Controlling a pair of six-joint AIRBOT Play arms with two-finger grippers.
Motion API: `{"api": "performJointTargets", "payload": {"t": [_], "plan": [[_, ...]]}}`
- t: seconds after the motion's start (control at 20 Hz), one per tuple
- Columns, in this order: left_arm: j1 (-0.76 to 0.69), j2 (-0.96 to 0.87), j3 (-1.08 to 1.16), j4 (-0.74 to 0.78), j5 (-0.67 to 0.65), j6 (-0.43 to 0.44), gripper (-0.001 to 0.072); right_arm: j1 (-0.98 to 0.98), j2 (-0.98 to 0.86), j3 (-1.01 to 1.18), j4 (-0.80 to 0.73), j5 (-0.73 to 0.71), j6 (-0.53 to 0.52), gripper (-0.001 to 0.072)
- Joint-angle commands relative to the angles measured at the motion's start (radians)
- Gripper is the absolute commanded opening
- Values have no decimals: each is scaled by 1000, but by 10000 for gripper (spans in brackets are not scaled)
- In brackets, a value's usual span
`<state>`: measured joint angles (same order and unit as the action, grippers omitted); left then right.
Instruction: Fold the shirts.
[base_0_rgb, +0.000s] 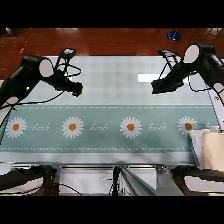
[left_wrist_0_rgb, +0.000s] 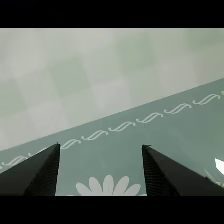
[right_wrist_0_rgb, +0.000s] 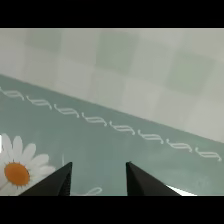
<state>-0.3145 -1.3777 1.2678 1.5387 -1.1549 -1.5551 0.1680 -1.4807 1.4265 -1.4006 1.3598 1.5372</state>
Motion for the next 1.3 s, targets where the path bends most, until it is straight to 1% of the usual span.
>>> {"api": "performJointTargets", "payload": {"t": [0.0, 0.1, 0.2, 0.3, 1.25], "plan": [[9, -62, 61, 18, -106, -51, 597, 6, 1, 2, -10, -137, 83, 406], [21, -85, 112, 13, -91, -52, 599, 6, 1, 2, -22, -148, 83, 406], [23, -89, 133, 13, -13, -51, 600, 6, 1, 2, -22, -148, 82, 406], [22, -89, 136, 13, 17, -51, 600, 6, 1, 2, -12, -135, 82, 406], [21, -89, 136, 13, 18, -51, 599, 5, 1, 2, -13, -136, 82, 407]]}}
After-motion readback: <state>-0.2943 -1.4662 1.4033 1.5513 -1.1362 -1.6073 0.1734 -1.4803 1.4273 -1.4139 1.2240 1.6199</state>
